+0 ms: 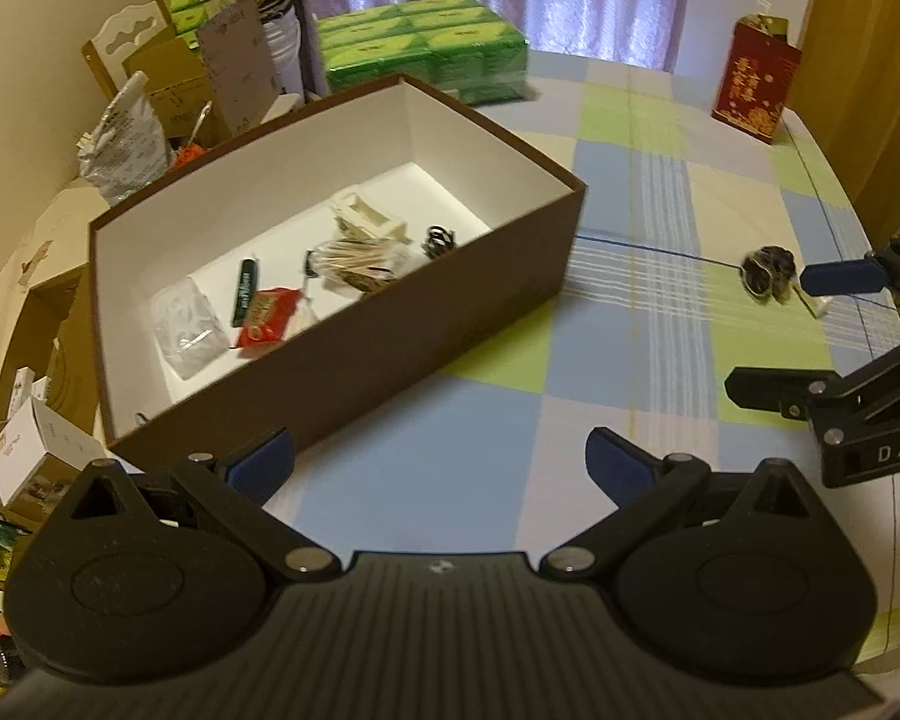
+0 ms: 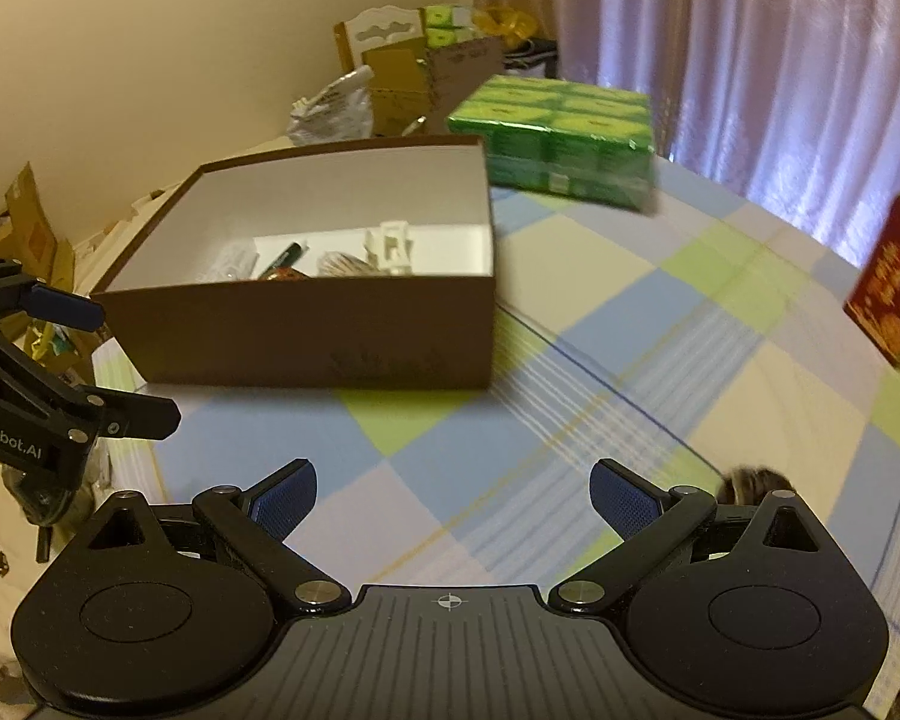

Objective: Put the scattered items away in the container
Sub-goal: 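Withdraw both tools from the box toward the scrunchie and pill bottle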

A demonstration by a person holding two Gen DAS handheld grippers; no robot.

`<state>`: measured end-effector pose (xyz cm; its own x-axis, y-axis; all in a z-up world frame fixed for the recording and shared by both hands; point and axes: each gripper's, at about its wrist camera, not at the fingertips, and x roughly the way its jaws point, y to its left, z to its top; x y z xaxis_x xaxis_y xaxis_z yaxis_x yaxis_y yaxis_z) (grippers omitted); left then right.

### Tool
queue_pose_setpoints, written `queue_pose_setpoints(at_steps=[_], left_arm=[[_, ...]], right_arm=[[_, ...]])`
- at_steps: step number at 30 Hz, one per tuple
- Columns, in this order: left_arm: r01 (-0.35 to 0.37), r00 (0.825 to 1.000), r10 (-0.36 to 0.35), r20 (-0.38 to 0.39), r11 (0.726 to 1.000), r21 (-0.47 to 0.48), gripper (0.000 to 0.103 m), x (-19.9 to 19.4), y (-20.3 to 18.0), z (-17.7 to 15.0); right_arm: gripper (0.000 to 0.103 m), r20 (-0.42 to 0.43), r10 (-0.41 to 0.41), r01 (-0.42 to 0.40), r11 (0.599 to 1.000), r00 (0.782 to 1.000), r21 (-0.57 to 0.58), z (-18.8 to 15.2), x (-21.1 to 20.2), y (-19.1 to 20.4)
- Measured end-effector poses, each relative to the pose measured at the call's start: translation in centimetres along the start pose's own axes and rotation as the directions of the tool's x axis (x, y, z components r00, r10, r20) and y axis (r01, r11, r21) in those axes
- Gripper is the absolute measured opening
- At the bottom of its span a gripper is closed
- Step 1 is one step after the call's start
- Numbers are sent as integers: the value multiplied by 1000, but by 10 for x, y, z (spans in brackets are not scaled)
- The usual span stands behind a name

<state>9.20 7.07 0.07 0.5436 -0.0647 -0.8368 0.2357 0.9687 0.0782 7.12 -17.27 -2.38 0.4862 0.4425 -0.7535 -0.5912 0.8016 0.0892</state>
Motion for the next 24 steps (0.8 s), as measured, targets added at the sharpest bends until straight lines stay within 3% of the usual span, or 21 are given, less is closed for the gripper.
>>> queue_pose_setpoints(at_steps=[14,24], left_arm=[[69,997,-69,-19,997,39,102,15,-39,-5],[169,986,-166,-34,974,148,102,37,-83,1]], right_arm=[[102,-22,-86,88,986,996,140,-43,-23,-39],[102,-80,-224,238,918,971,318,-85,-38,-84]])
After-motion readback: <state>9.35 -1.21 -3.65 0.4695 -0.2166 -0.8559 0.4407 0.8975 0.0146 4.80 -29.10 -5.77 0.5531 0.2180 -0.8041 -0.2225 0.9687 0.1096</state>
